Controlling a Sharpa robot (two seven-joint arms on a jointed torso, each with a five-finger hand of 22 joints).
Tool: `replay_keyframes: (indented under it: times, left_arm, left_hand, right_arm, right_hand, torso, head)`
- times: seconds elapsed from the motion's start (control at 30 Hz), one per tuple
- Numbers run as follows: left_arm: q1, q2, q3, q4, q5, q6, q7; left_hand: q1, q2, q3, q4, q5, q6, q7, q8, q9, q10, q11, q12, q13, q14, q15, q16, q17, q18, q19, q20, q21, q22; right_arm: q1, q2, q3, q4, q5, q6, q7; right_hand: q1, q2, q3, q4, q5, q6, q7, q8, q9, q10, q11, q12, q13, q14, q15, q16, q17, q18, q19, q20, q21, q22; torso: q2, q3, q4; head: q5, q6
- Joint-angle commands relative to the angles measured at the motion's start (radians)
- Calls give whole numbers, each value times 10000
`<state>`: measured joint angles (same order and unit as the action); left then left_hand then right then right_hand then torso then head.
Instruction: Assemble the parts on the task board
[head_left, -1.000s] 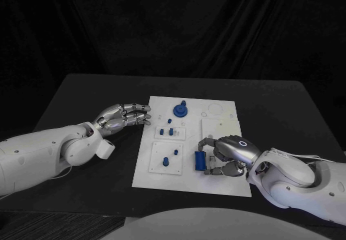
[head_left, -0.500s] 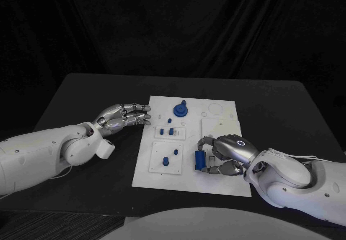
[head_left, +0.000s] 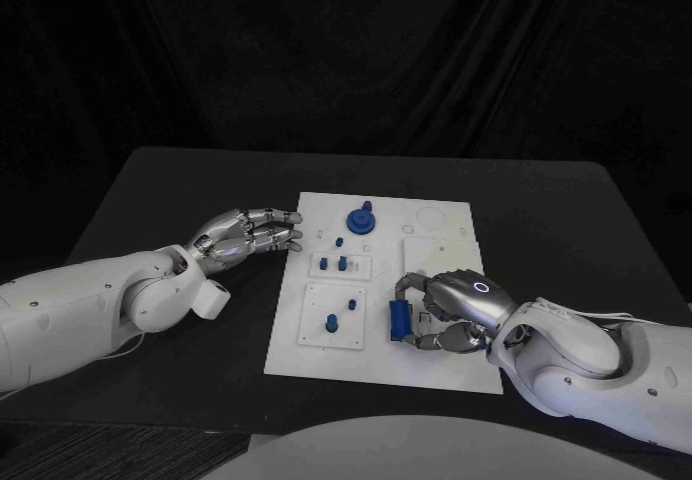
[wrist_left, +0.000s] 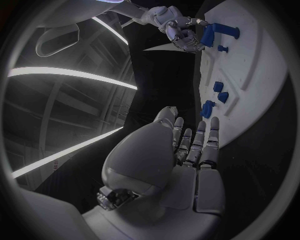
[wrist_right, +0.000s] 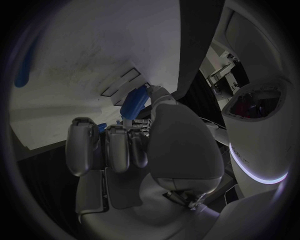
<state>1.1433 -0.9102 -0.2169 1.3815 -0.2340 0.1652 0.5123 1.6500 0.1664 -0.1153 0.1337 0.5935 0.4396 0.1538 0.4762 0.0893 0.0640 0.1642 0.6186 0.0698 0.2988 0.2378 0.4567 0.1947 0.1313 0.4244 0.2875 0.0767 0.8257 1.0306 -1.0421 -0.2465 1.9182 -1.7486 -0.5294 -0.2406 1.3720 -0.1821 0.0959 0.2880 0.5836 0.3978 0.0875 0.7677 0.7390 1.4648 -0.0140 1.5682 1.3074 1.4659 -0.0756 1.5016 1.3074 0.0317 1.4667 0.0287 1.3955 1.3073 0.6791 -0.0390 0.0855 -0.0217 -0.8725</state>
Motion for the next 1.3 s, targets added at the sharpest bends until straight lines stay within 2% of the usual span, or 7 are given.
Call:
replay_keyframes:
  times: [0.03,0.2,0.33,0.43,0.77,0.97,1.3]
  left_arm:
    - [-21,9,8,22,63,145,100]
    - [-26,2,8,20,63,153,103]
    - [-31,1,8,17,63,162,105]
    - [-34,-2,8,16,63,165,108]
    - [-45,-5,8,6,63,172,107]
    - [-49,-8,8,2,63,175,101]
    - [-53,-20,8,3,63,177,94]
  left_hand:
    - [-119,0,24,-10,32,53,209,-39,-14,-5,81,23,-5,28,52,49,-2,-123,81,19,63,-16]
    - [-129,9,48,-26,34,59,212,-52,-18,5,96,54,-1,60,78,71,1,-141,89,20,68,-16]
    - [-129,9,48,-27,34,59,212,-52,-18,5,96,55,-1,61,78,71,1,-142,89,20,68,-16]
    - [-129,9,48,-27,34,59,212,-52,-18,5,96,55,-1,61,78,71,1,-142,89,20,68,-16]
    - [-133,13,59,-34,35,64,216,-57,-19,17,108,100,6,70,85,78,1,-150,92,20,70,-16]
    - [-133,13,59,-34,35,64,216,-57,-19,17,108,100,6,70,85,78,1,-150,92,20,70,-16]
    - [-133,13,59,-34,35,64,216,-57,-19,17,108,100,6,70,85,78,1,-150,92,20,70,-16]
  right_arm:
    - [-44,-31,-15,5,-105,-212,-145]
    - [-48,-74,-15,42,-104,-467,-22]
    - [-49,-131,-15,112,-55,-667,30]
    - [-50,-184,-15,177,-4,-792,35]
    - [-53,-286,-15,287,35,-666,-141]
    - [-57,-316,-15,328,39,-388,-241]
    - [-94,-351,-15,412,40,44,-332]
  right_hand:
    - [-88,67,89,1,453,28,-45,226,-118,1060,-2,26,2634,780,-8,30,1474,80,311,52,130,2109]
    - [-458,89,246,12,1254,340,-74,390,-505,1060,-35,26,2634,831,-43,119,1622,26,430,26,362,2183]
    - [-898,109,430,26,1943,650,-89,385,-907,1060,-52,26,2634,831,-60,106,1603,3,482,8,460,2213]
    - [-1278,133,546,33,2245,875,-92,361,-1164,1060,-56,26,2634,810,-64,39,1491,-6,505,-1,501,2225]
    - [-1604,121,646,36,2342,1002,-78,254,-1426,1060,-43,26,2634,811,-57,31,1480,-9,513,2,511,2228]
    - [-1670,111,685,23,2373,1002,-76,191,-1521,1060,-41,26,2634,811,-53,30,1480,-3,504,6,487,2220]
    - [-1582,5,881,-8,2670,922,-66,-6,-1810,1060,-42,26,2634,810,-54,22,1469,8,484,8,442,2206]
  torso:
    - [-1,2,-5]
    - [1,2,-8]
    - [-2,2,-10]
    - [-3,3,-8]
    - [1,3,-13]
    - [1,4,-11]
    - [-1,1,-9]
  head:
    - [35,-1]
    - [37,-1]
    - [45,-1]
    - [24,-1]
    - [26,-1]
    - [37,-1]
    - [39,-1]
